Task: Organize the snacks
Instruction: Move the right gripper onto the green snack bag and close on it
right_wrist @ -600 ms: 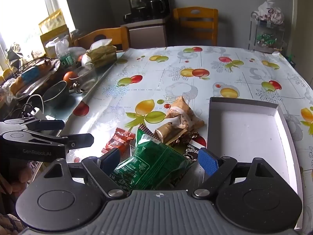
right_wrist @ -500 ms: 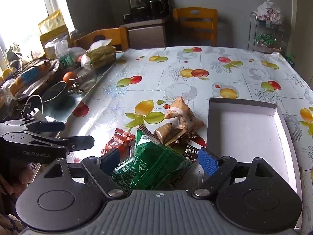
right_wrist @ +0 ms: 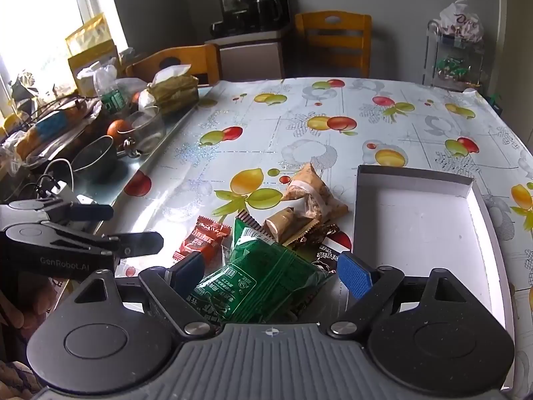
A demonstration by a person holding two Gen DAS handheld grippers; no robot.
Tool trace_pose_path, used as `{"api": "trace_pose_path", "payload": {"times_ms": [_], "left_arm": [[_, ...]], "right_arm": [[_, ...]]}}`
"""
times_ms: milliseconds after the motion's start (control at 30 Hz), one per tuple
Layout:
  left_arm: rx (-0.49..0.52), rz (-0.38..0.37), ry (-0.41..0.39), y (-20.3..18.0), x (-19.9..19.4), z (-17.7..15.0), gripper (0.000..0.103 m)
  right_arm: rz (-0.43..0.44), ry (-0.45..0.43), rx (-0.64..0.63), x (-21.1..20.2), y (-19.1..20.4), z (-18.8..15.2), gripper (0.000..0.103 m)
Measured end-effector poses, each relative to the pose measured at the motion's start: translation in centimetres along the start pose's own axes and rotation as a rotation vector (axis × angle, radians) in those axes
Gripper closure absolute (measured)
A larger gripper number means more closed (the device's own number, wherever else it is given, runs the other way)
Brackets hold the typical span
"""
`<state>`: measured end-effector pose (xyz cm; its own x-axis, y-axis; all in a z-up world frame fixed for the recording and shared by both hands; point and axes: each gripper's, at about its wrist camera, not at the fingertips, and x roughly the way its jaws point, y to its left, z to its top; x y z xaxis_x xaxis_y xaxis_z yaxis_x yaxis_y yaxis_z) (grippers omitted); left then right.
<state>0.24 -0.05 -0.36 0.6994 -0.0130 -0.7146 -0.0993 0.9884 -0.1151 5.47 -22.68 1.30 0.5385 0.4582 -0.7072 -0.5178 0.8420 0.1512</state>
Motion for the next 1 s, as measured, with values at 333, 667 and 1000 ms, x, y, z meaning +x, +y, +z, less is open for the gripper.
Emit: {"api": "trace_pose_path", "payload": {"times_ms": [333, 667, 1000], "left_arm": [[-0.006, -0.006, 0.019, 0.14, 0.08, 0.25, 0.000], [-0.033, -0.046, 0.035, 0.22, -0.13, -0.19, 0.000], [-0.055, -0.051, 0.029, 0.37, -0.34, -0.38, 0.000]], "right_arm": [[-0.003, 0.001, -0.002, 0.00, -0.03, 0.03, 0.015], [-0.002, 0.004, -0.003, -0.30, -0.12, -0.33, 0.015], [0.005, 0.009, -0.004, -0.48, 0.05, -0.70, 0.015]]}}
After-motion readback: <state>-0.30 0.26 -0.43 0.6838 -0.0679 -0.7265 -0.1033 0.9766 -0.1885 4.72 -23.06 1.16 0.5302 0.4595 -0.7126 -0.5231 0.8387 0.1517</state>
